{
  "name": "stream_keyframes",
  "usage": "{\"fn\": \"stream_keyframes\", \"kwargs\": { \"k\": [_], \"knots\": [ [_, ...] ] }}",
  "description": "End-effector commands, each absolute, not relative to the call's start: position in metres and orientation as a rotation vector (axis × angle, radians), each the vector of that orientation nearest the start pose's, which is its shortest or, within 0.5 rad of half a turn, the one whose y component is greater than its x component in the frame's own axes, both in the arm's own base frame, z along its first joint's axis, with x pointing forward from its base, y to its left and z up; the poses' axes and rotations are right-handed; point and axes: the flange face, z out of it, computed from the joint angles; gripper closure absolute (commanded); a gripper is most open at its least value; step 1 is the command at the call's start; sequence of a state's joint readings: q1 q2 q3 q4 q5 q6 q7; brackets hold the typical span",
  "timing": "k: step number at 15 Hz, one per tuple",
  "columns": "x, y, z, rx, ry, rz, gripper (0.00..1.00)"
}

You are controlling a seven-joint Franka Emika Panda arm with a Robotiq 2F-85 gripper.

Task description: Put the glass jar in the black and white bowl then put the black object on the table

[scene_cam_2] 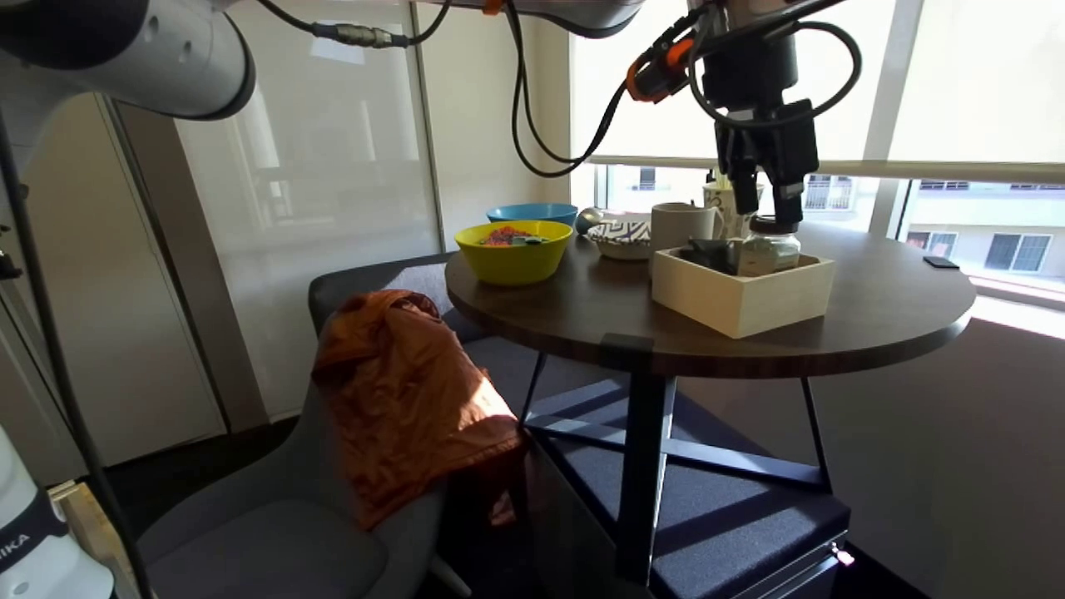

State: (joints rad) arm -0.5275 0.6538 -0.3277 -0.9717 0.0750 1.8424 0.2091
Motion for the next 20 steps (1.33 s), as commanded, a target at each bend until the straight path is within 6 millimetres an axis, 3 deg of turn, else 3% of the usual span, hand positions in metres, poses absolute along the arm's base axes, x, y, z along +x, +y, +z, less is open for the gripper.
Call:
{"fn": "stream_keyframes", "kwargs": {
  "k": [1,7,8,9,13,16,20],
  "knots": [
    [0.567,-0.505,0.526,-2.893,1.586,-0.315,0.09],
    [0.573,-0.511,0.515,-2.876,1.623,-0.292,0.12],
    [0.573,-0.513,0.513,-2.870,1.634,-0.287,0.18],
    [0.572,-0.515,0.512,-2.863,1.645,-0.285,0.38],
    [0.571,-0.521,0.510,-2.849,1.682,-0.283,0.67],
    [0.571,-0.518,0.518,-2.849,1.675,-0.301,0.75],
    [0.566,-0.504,0.539,-2.866,1.614,-0.252,0.75]
  ]
}}
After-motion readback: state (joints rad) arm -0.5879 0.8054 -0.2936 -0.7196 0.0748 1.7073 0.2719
